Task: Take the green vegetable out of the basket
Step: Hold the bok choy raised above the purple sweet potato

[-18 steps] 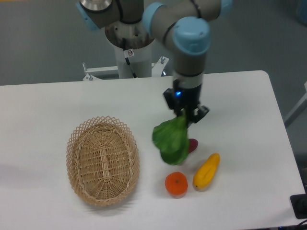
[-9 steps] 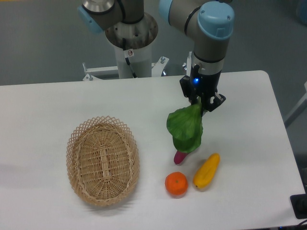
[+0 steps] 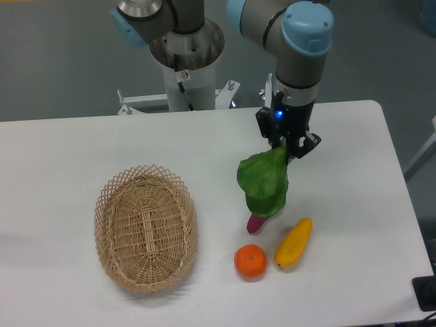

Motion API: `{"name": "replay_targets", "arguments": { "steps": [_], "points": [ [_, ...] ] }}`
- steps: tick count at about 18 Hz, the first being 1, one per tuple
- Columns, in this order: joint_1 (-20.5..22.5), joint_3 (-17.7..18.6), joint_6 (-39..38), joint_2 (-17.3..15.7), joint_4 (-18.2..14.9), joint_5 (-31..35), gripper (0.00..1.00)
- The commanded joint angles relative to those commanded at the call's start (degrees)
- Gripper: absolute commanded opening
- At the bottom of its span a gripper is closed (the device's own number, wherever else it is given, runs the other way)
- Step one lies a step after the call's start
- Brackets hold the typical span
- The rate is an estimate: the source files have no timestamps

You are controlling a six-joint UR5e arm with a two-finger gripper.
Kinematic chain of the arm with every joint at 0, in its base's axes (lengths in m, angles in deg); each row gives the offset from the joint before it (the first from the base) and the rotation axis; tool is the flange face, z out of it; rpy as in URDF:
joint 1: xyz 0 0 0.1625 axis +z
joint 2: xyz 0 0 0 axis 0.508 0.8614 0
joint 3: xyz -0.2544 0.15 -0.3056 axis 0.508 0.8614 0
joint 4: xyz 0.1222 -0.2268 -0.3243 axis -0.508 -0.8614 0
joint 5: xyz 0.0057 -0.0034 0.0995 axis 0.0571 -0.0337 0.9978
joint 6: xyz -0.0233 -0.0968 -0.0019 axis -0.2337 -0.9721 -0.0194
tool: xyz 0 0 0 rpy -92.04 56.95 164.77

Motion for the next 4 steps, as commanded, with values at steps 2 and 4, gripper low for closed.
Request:
{"name": "replay_targets", "arguments": {
  "steps": [2, 4],
  "points": [
    [0.00, 0.00, -0.09, 0.00, 0.00, -0.17, 0.39],
    [0.00, 0.00, 0.00, 0.09, 0.00, -0.18, 0.39]
  ]
}}
